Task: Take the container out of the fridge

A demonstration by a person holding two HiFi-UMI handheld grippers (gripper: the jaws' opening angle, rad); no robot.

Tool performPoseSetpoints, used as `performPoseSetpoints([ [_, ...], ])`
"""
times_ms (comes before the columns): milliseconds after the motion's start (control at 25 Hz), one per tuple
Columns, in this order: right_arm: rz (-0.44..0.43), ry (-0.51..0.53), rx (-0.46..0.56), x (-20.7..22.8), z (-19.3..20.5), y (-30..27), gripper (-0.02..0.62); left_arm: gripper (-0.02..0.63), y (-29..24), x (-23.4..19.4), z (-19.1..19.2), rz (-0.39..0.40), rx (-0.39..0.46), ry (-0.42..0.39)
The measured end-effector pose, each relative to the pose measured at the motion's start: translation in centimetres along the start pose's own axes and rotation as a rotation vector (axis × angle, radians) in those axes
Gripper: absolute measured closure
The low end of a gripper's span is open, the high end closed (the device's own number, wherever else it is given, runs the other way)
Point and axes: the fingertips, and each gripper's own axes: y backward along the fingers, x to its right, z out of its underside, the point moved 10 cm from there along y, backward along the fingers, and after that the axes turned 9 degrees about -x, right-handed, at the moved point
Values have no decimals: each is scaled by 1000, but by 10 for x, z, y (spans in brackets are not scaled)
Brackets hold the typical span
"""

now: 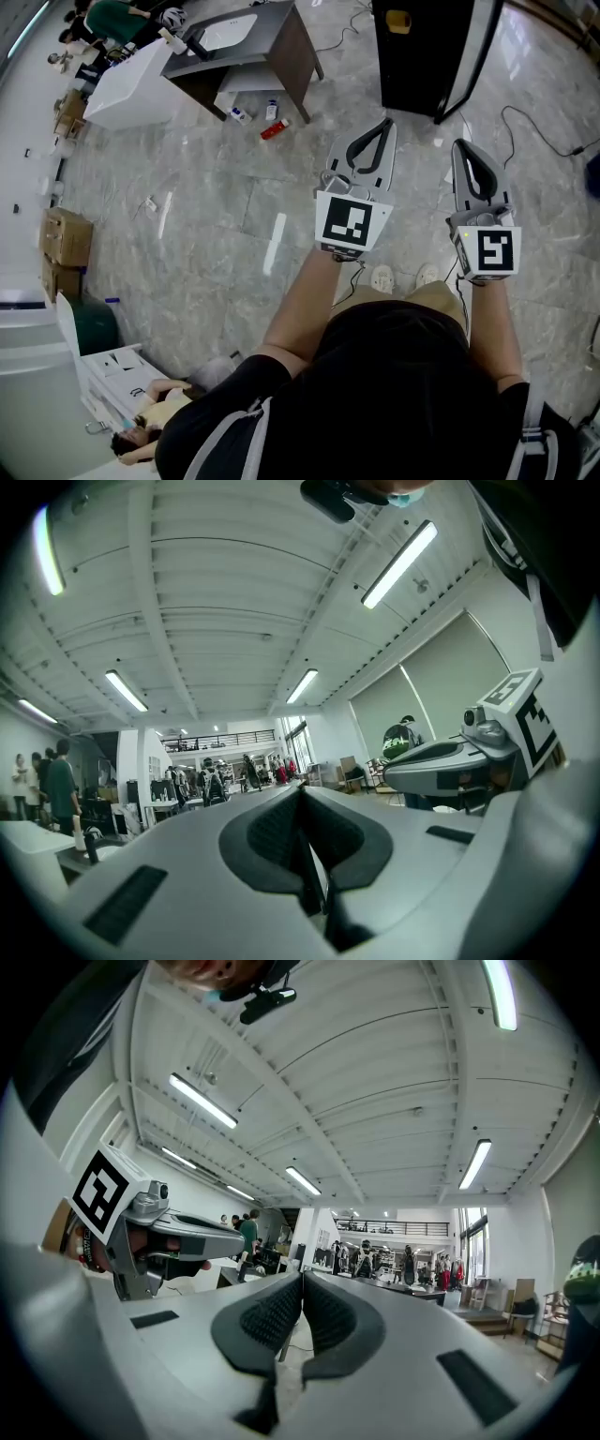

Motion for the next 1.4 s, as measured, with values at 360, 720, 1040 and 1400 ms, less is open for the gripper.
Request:
performPoseSetpoints([
  [360,-16,13,12,6,-5,-20,558,584,-10,-15,-3,-26,22,-3],
  [720,-10,7,22,6,-6,-27,558,584,-12,-24,-4,-26,25,12],
  [1040,-5,18,45,17,-7,-45,558,584,-30,-33,-7,-22,48,0],
  [1400,-8,34,77,36,1,-102,558,584,-79,-62,6,-25,33,-8],
])
